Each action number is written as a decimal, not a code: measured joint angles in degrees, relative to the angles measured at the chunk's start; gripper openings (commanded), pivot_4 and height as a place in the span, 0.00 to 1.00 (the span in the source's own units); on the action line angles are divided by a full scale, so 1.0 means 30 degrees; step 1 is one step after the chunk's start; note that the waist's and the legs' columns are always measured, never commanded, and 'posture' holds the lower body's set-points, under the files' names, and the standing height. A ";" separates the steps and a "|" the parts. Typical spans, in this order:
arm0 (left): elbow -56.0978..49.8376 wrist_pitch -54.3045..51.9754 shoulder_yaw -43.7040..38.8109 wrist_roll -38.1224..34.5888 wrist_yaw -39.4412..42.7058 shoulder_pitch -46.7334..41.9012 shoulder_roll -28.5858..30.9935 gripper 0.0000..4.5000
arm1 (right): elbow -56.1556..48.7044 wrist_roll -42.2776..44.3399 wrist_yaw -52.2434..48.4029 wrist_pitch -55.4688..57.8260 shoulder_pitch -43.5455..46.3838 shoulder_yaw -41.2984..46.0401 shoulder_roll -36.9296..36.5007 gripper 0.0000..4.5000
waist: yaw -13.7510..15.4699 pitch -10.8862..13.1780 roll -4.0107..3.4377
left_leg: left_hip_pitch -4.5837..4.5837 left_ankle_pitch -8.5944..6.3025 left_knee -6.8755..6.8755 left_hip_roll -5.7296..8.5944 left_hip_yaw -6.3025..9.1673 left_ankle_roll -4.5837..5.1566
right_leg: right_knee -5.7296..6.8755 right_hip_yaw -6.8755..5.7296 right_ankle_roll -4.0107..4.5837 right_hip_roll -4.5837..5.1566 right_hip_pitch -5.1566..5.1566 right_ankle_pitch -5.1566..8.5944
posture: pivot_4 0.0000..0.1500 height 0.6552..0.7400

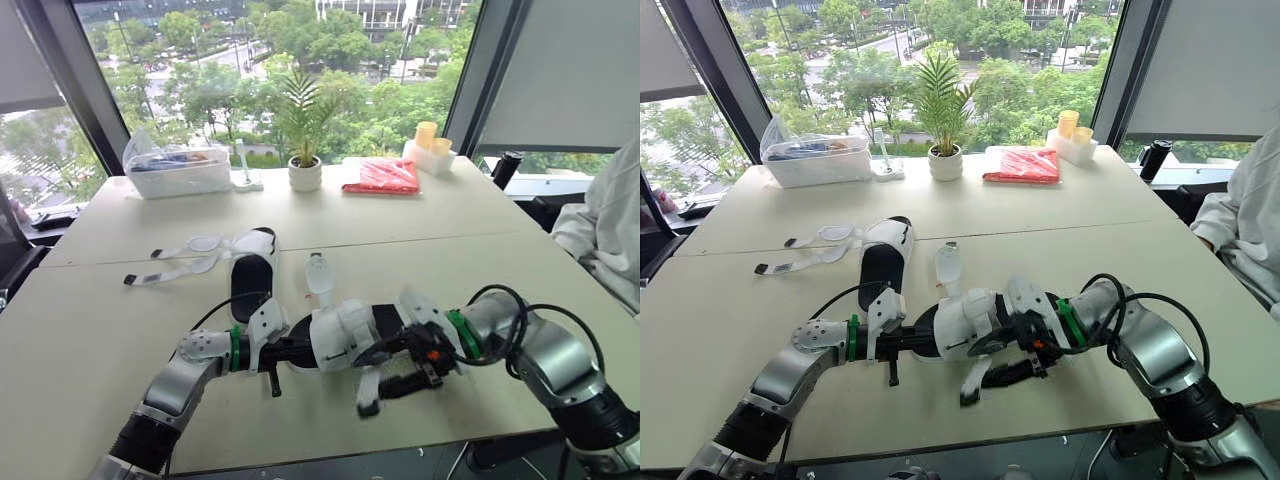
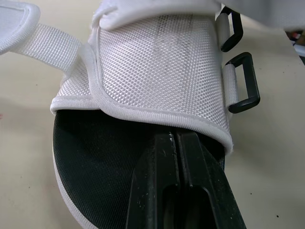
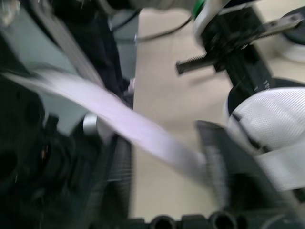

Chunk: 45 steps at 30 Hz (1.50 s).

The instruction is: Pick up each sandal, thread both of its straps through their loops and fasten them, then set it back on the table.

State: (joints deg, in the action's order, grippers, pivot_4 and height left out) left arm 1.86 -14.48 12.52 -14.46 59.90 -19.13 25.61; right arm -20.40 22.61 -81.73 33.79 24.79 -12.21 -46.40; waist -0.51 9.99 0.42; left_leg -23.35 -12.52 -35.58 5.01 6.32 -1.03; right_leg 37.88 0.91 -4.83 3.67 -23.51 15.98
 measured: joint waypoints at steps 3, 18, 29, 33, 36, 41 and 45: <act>0.0007 -0.0043 0.0062 0.0005 0.0088 -0.0030 -0.0011 0.00 | -0.0144 -0.1184 -0.0308 -0.2406 -0.1179 -0.0126 -0.1567 0.99 | 0.0095 0.0000 0.0001 | -0.0004 -0.0007 -0.0017 0.0001 0.0007 0.0011 | -0.0018 -0.0017 -0.0004 0.0005 0.0020 0.0003 | 1.00 1.00; 0.0243 0.0128 0.0079 0.0033 0.0350 -0.0043 -0.0165 0.00 | 0.0981 0.3423 0.2465 0.7887 -0.2528 0.1150 -0.1832 0.99 | 0.0435 0.0001 0.0005 | -0.0028 -0.0029 -0.0064 -0.0013 0.0011 0.0048 | -0.0079 -0.0020 0.0003 0.0009 0.0042 0.0003 | 1.00 1.00; -0.0121 -0.0008 0.0094 0.0055 0.0317 0.0217 -0.0155 0.00 | 0.1067 0.5905 0.6991 1.2838 -0.1605 0.1247 0.2514 0.94 | 0.0418 -0.0002 0.0006 | -0.0029 -0.0035 -0.0063 -0.0011 0.0015 0.0058 | -0.0098 -0.0022 -0.0001 0.0009 0.0051 0.0001 | 1.00 1.00; -0.0350 -0.0098 0.0120 0.0057 0.0324 0.0350 -0.0090 0.00 | 0.1069 0.6451 0.8027 1.3624 -0.1569 0.1245 0.3339 0.58 | 0.0421 -0.0003 0.0004 | -0.0030 -0.0039 -0.0064 -0.0006 0.0014 0.0064 | -0.0102 -0.0021 -0.0005 0.0010 0.0052 -0.0002 | 1.00 1.00; -0.0460 -0.0151 0.0119 0.0058 0.0329 0.0387 -0.0003 0.00 | 0.1067 0.6913 0.8670 1.4155 -0.1507 0.1259 0.3697 0.23 | 0.0410 -0.0003 0.0004 | -0.0029 -0.0039 -0.0062 -0.0007 0.0014 0.0064 | -0.0103 -0.0022 -0.0005 0.0010 0.0051 -0.0002 | 1.00 1.00; -0.0506 -0.0310 0.0103 0.0052 0.0321 0.0384 0.0008 0.00 | 0.0962 0.7518 0.9438 1.4900 -0.1106 0.1290 0.3925 0.00 | 0.0408 -0.0004 0.0004 | -0.0029 -0.0039 -0.0062 -0.0007 0.0014 0.0066 | -0.0103 -0.0022 -0.0007 0.0010 0.0050 -0.0003 | 1.00 1.00; -0.0501 -0.0323 0.0091 0.0055 0.0315 0.0368 -0.0009 0.00 | 0.1078 0.8584 0.9504 1.6151 0.0669 0.1964 0.3813 0.00 | 0.0406 -0.0003 0.0002 | -0.0029 -0.0039 -0.0069 -0.0007 0.0014 0.0067 | -0.0103 -0.0021 -0.0006 0.0009 0.0054 -0.0004 | 1.00 1.00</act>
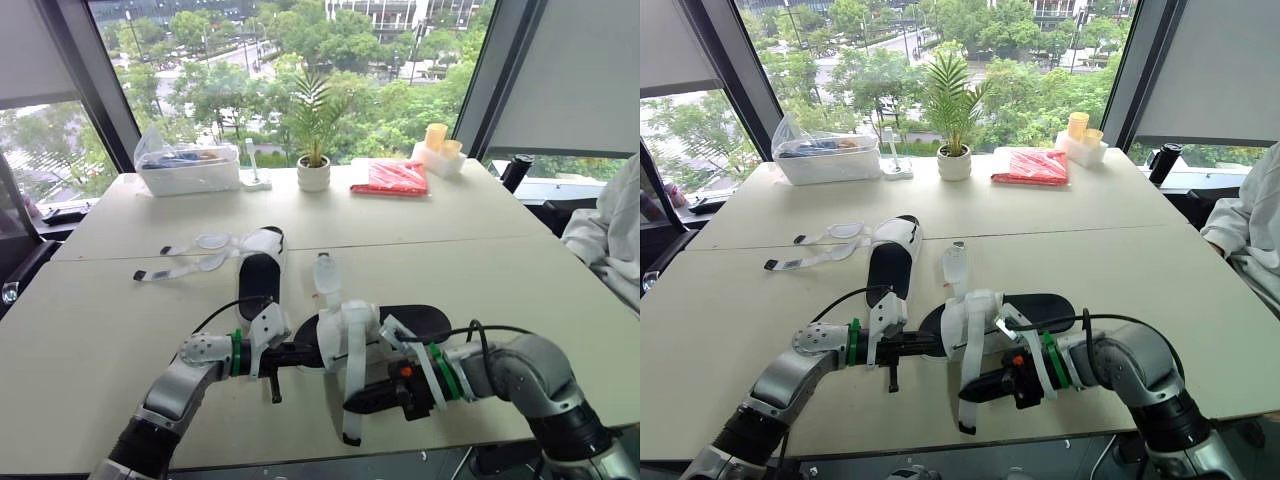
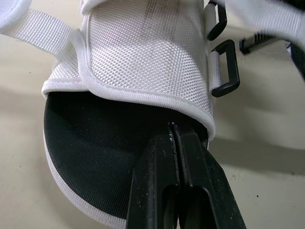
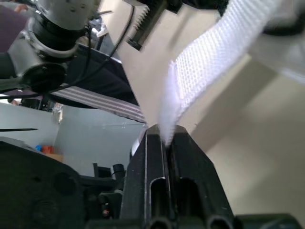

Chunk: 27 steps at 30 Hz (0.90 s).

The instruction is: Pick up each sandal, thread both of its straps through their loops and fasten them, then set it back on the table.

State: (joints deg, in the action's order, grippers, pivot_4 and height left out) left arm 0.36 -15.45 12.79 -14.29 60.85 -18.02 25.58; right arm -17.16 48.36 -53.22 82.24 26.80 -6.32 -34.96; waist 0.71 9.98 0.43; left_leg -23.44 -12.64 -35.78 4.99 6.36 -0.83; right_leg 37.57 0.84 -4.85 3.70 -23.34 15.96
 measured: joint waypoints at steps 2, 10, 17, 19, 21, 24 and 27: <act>0.0031 -0.0003 0.0020 0.0014 0.0002 -0.0048 -0.0017 0.00 | 0.1057 0.0203 -0.0504 0.0232 0.2192 0.0096 -0.0708 0.00 | -0.0006 0.0002 -0.0003 | -0.0002 0.0000 -0.0009 0.0004 -0.0005 0.0001 | 0.0000 0.0001 -0.0002 0.0000 0.0000 -0.0001 | 1.00 1.00; 0.0232 0.0258 0.0057 0.0028 0.0108 -0.0119 -0.0062 0.00 | 0.9307 -0.2225 -0.4069 -0.3070 0.8901 -0.1928 -0.1385 0.00 | -0.0017 0.0001 0.0000 | -0.0003 -0.0016 0.0002 0.0008 -0.0014 0.0027 | -0.0015 -0.0001 -0.0008 0.0002 0.0001 -0.0006 | 1.00 1.00; 0.0239 0.0424 0.0103 0.0042 0.0033 -0.0088 -0.0073 0.00 | 1.4342 -0.6407 -0.8113 -0.7268 1.0302 -0.6103 -0.1364 0.00 | -0.0024 0.0001 -0.0002 | -0.0009 -0.0019 -0.0001 0.0016 -0.0014 0.0029 | -0.0020 0.0002 -0.0025 0.0009 -0.0004 -0.0016 | 1.00 1.00; 0.0181 0.0433 0.0106 0.0038 -0.0015 -0.0064 -0.0075 0.00 | 1.4963 -0.7455 -0.9061 -0.8406 1.0343 -0.6792 -0.1364 0.00 | -0.0029 0.0001 -0.0003 | -0.0009 -0.0020 -0.0002 0.0017 -0.0015 0.0027 | -0.0020 0.0003 -0.0027 0.0009 -0.0005 -0.0018 | 1.00 1.00; 0.0109 0.0425 0.0107 0.0036 -0.0074 -0.0018 -0.0079 0.00 | 1.5361 -0.8241 -0.9595 -0.9362 1.0444 -0.7067 -0.1358 0.00 | -0.0026 0.0001 -0.0003 | -0.0009 -0.0020 -0.0001 0.0017 -0.0014 0.0026 | -0.0020 0.0003 -0.0029 0.0009 -0.0005 -0.0018 | 1.00 1.00; -0.0056 0.0412 0.0109 0.0034 -0.0283 0.0117 -0.0083 0.00 | 1.6004 -0.9289 -1.0200 -1.0554 1.0732 -0.7197 -0.1321 0.00 | -0.0030 0.0001 -0.0003 | -0.0009 -0.0020 -0.0001 0.0018 -0.0014 0.0025 | -0.0020 0.0003 -0.0029 0.0009 -0.0007 -0.0019 | 1.00 1.00; -0.0074 0.0413 0.0125 0.0034 -0.0347 0.0127 -0.0080 0.00 | 1.6267 -1.0038 -1.0697 -1.1473 1.0921 -0.7197 -0.1264 0.00 | -0.0028 0.0001 -0.0004 | -0.0009 -0.0021 0.0000 0.0018 -0.0014 0.0024 | -0.0020 0.0004 -0.0028 0.0009 -0.0009 -0.0020 | 1.00 1.00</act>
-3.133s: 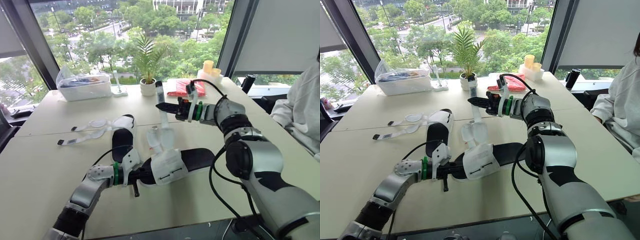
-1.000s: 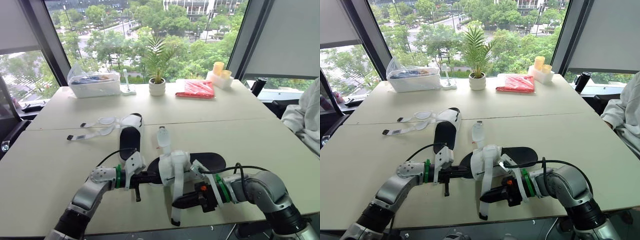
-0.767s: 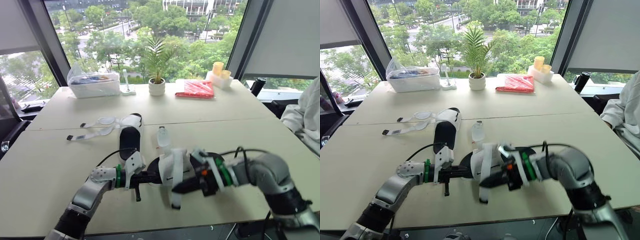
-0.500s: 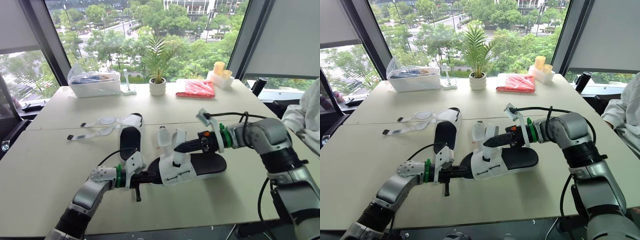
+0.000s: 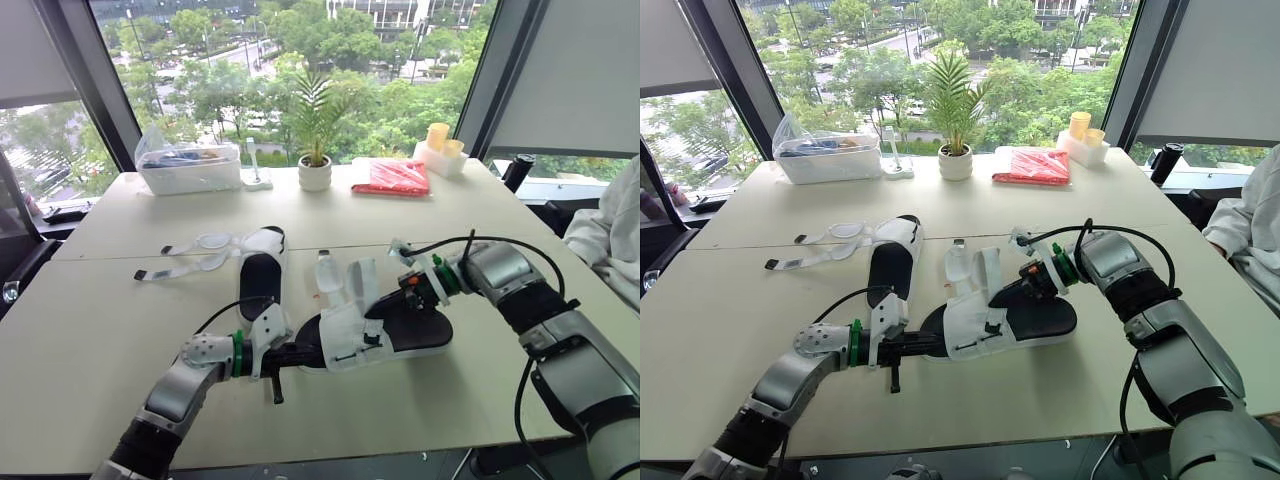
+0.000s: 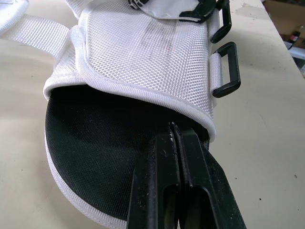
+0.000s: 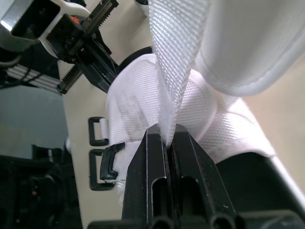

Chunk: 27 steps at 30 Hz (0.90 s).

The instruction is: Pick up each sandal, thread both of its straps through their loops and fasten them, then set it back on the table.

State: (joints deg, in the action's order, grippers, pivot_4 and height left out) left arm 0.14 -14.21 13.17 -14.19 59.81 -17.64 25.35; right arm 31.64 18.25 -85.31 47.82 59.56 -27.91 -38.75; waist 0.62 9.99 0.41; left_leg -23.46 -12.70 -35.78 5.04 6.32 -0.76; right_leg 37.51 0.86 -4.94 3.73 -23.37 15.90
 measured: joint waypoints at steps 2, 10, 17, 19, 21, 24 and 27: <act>0.0000 0.0002 0.0015 -0.0001 -0.0003 0.0000 0.0000 0.00 | -0.0009 -0.0427 -0.0382 -0.0616 0.0049 0.0000 0.0000 0.00 | 0.0005 0.0000 0.0000 | 0.0000 -0.0001 0.0000 0.0000 0.0000 -0.0001 | 0.0000 0.0000 0.0000 0.0000 0.0001 0.0000 | 1.00 1.00; 0.0006 -0.0002 0.0017 -0.0005 -0.0022 -0.0003 0.0003 0.00 | -0.2390 -0.1126 -0.1176 -0.1217 -0.0132 0.0092 -0.0168 0.00 | 0.0012 0.0002 -0.0004 | 0.0000 -0.0002 0.0004 0.0001 0.0003 -0.0002 | 0.0000 0.0003 0.0000 0.0000 -0.0004 0.0000 | 1.00 1.00; 0.0005 -0.0023 0.0018 -0.0013 -0.0055 -0.0002 0.0001 0.00 | -0.4795 -0.1116 -0.1125 -0.1123 -0.1105 0.0444 -0.0160 0.00 | 0.0011 0.0001 -0.0004 | -0.0001 -0.0002 0.0004 0.0001 0.0004 -0.0003 | 0.0000 0.0004 0.0000 0.0002 -0.0003 0.0000 | 1.00 1.00; 0.0005 -0.0024 0.0018 -0.0013 -0.0057 -0.0001 0.0001 0.00 | -0.4899 -0.1130 -0.1083 -0.1280 -0.1176 0.0498 -0.0141 0.00 | 0.0009 0.0001 -0.0004 | -0.0001 -0.0002 0.0004 0.0001 0.0005 -0.0002 | 0.0000 0.0004 0.0000 0.0002 -0.0003 0.0000 | 1.00 1.00; 0.0005 -0.0025 0.0018 -0.0014 -0.0065 -0.0001 0.0001 0.00 | -0.4904 -0.1149 -0.0965 -0.1506 -0.1271 0.0558 -0.0037 0.00 | 0.0008 0.0002 -0.0004 | 0.0000 -0.0002 0.0003 0.0000 0.0004 -0.0002 | 0.0000 0.0004 0.0000 0.0002 -0.0003 0.0000 | 1.00 1.00; 0.0003 -0.0030 0.0014 -0.0016 -0.0072 0.0007 0.0002 0.00 | -0.4880 -0.1173 -0.0651 -0.1812 -0.1409 0.0771 0.0338 0.00 | 0.0004 0.0001 -0.0004 | 0.0000 -0.0001 0.0003 0.0001 0.0005 -0.0002 | 0.0000 0.0005 0.0000 0.0002 -0.0003 0.0000 | 1.00 1.00; -0.0009 -0.0040 0.0022 -0.0017 -0.0088 0.0011 -0.0016 0.00 | -0.4813 -0.1193 -0.0547 -0.2118 -0.1394 0.0791 0.0596 0.00 | 0.0019 0.0002 -0.0004 | 0.0000 -0.0001 0.0002 0.0001 0.0005 -0.0002 | 0.0000 0.0004 0.0001 0.0001 -0.0003 -0.0001 | 1.00 1.00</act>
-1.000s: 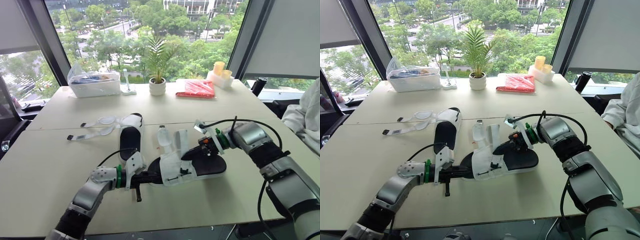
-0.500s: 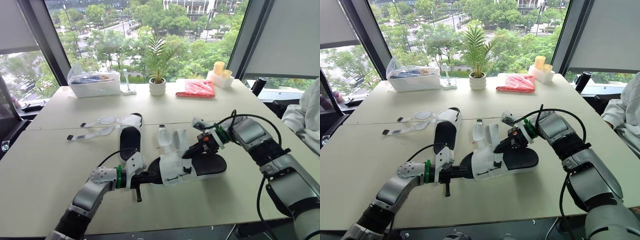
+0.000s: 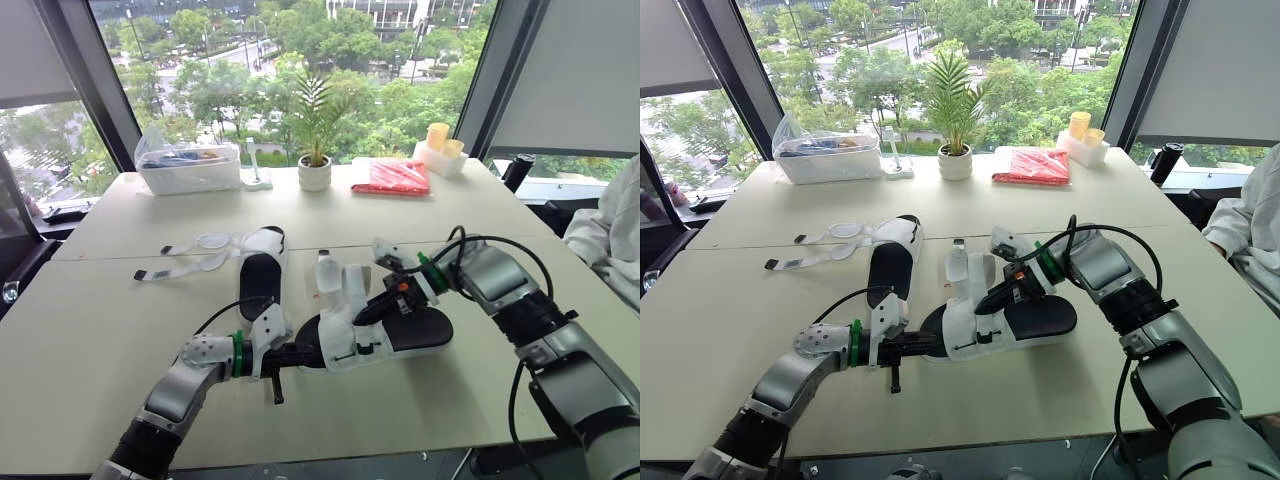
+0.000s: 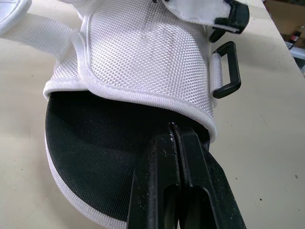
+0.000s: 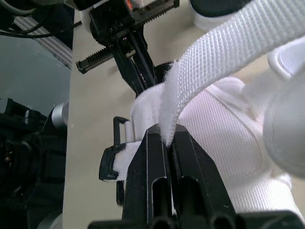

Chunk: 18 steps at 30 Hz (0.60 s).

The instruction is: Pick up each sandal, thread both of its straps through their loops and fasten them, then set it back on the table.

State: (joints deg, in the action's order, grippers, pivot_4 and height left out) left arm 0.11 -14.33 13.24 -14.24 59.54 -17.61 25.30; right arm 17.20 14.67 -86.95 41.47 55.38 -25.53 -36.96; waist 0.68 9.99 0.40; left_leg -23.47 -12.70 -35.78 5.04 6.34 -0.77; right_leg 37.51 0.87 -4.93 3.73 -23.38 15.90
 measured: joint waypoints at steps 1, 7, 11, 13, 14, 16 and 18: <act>-0.0005 -0.0002 0.0002 0.0000 -0.0004 0.0004 0.0000 0.00 | 0.0110 -0.0060 0.0024 -0.0205 0.0015 0.0008 0.0018 0.00 | -0.0002 0.0000 0.0000 | 0.0000 0.0000 -0.0002 0.0000 -0.0001 0.0000 | 0.0000 0.0000 0.0000 0.0000 0.0000 0.0000 | 1.00 1.00; -0.0079 -0.0011 0.0001 0.0000 -0.0015 0.0057 0.0001 0.00 | 0.1279 -0.0911 0.0198 -0.1949 0.0068 0.0007 0.0238 0.00 | -0.0018 0.0000 0.0000 | 0.0000 0.0000 -0.0001 0.0000 -0.0001 -0.0001 | 0.0000 0.0000 0.0000 0.0000 0.0001 -0.0001 | 1.00 1.00; -0.0110 -0.0013 0.0000 -0.0004 -0.0028 0.0094 -0.0002 0.00 | 0.1938 -0.1156 0.0125 -0.2434 0.0431 0.0008 0.0370 0.00 | -0.0019 0.0000 0.0000 | 0.0001 0.0000 0.0000 0.0000 0.0000 0.0000 | 0.0000 -0.0001 0.0001 0.0000 0.0001 -0.0001 | 1.00 1.00; -0.0119 -0.0013 0.0000 -0.0004 -0.0032 0.0098 -0.0003 0.00 | 0.2026 -0.1298 -0.0017 -0.2514 0.0546 0.0008 0.0359 0.00 | -0.0021 0.0000 0.0000 | 0.0000 0.0000 0.0000 0.0001 0.0000 0.0000 | 0.0000 -0.0001 0.0001 0.0000 0.0000 -0.0001 | 1.00 1.00; -0.0125 -0.0012 0.0001 -0.0004 -0.0036 0.0104 -0.0008 0.00 | 0.2019 -0.1333 -0.0097 -0.2558 0.0556 0.0008 0.0342 0.00 | -0.0015 0.0000 0.0000 | 0.0000 0.0000 -0.0001 0.0001 -0.0001 -0.0001 | 0.0000 -0.0001 0.0001 0.0000 0.0000 -0.0001 | 1.00 1.00; -0.0135 -0.0012 0.0001 -0.0004 -0.0042 0.0110 -0.0012 0.00 | 0.1962 -0.1412 -0.0239 -0.2671 0.0549 0.0024 0.0310 0.00 | -0.0015 0.0000 0.0000 | 0.0000 0.0000 -0.0001 0.0000 -0.0001 -0.0001 | 0.0000 0.0000 0.0001 0.0000 0.0000 -0.0001 | 1.00 1.00; -0.0145 -0.0016 0.0000 -0.0005 -0.0052 0.0118 -0.0012 0.00 | 0.1700 -0.1422 -0.0402 -0.2688 0.0542 0.0120 0.0245 0.00 | -0.0013 0.0000 0.0000 | 0.0000 0.0000 0.0000 0.0001 0.0000 -0.0001 | 0.0000 0.0000 0.0001 0.0000 0.0001 -0.0001 | 1.00 1.00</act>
State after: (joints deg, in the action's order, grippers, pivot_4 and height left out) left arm -0.32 -14.38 13.24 -14.26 59.39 -17.25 25.26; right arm 22.30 10.40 -88.15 33.41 57.01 -25.17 -36.23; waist 0.64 9.99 0.40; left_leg -23.46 -12.70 -35.77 5.04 6.34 -0.77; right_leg 37.51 0.87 -4.93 3.73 -23.38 15.90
